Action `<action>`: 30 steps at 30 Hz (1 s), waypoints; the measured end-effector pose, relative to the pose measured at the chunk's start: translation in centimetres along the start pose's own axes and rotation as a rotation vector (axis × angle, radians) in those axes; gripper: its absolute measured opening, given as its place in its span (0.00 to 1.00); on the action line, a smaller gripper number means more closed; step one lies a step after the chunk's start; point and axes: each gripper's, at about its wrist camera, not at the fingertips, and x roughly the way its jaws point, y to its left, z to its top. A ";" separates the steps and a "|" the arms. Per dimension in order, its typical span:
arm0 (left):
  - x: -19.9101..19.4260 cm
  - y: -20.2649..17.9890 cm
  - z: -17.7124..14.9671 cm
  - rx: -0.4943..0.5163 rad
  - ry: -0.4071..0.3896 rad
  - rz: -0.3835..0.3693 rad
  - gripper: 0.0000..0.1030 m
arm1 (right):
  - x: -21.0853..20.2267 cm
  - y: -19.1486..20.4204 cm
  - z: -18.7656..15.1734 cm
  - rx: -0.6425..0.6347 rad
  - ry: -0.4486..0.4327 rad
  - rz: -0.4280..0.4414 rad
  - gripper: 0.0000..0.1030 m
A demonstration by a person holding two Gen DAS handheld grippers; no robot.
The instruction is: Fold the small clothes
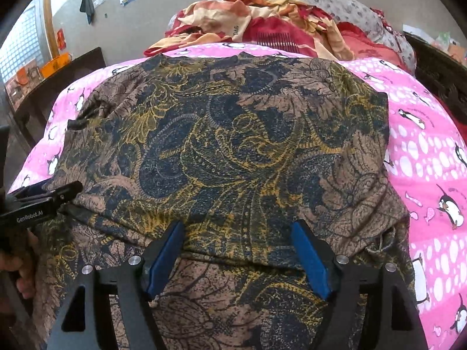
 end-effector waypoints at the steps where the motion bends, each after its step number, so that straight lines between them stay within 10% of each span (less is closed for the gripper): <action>1: -0.1 0.0 -0.2 -0.003 0.000 0.000 0.96 | 0.0 0.1 0.1 0.002 0.000 0.004 0.75; 12: -0.1 0.1 -0.1 -0.009 0.000 -0.008 0.96 | -0.6 1.6 1.1 -0.062 0.142 -0.015 0.76; 19: -1.9 1.4 -0.4 0.020 0.015 -0.060 0.95 | -5.8 0.5 -5.7 -0.201 0.289 0.050 0.76; 30: -13.2 10.1 -12.3 0.109 0.164 -0.201 0.95 | -8.4 -0.1 -11.1 -0.286 0.097 0.048 1.00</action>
